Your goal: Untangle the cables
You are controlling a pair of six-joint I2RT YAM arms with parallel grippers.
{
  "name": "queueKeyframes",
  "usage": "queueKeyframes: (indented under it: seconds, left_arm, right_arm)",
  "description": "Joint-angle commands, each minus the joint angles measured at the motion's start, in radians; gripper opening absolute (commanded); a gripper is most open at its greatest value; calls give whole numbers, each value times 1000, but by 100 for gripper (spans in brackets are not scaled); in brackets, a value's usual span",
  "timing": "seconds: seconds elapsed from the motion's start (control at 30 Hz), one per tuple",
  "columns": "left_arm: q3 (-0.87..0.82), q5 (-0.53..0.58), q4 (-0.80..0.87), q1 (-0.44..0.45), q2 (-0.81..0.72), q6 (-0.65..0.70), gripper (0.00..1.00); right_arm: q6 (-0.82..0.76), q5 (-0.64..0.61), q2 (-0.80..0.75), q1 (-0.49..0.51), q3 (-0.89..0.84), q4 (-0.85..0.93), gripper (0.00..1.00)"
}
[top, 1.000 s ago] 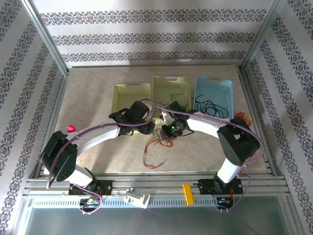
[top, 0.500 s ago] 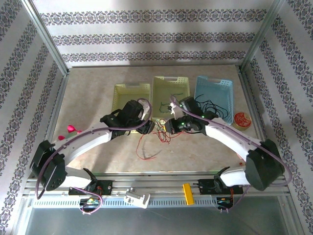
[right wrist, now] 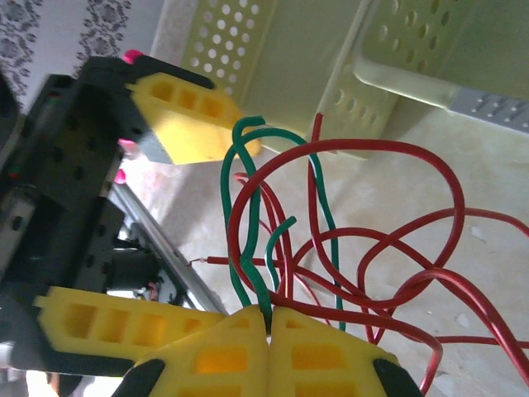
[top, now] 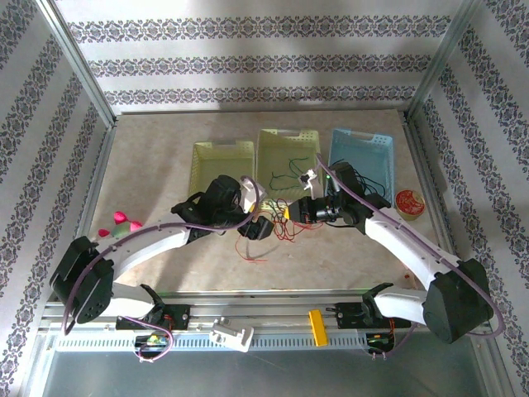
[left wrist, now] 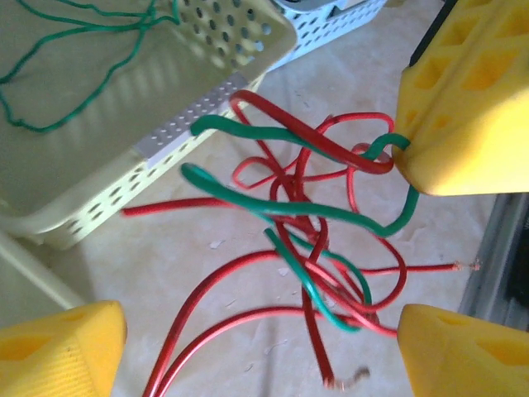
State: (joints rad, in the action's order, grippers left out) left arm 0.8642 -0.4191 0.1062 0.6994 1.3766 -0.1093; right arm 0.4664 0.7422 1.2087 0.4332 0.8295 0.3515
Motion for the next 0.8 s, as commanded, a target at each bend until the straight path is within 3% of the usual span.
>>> queueKeyframes:
  seconds: [0.0,0.1,0.27,0.4,0.6,0.77]
  left_arm:
    - [37,-92,-82,12,34,-5,83]
    - [42,-118,-89,14,70,-13,70]
    - [23,-110,-151,15,105,-58,23]
    - [-2,-84,-212,14,106,-98,0]
    - [-23,-54,-148,14,109,-76,0]
    - [-59,-40,-48,14,76,-40,0]
  right_arm:
    - [56,64,-41,-20,-22,-72,1]
    - [101,88,-70,-42,-39,-120,1]
    - [188,132,-126,-92,-68,-202,1]
    - [244,155,-165,-134,-88,-249,1]
    - [280,133,-238,-248,-94,-247,1]
    - [284,13,-312,-357,-110,-193,2]
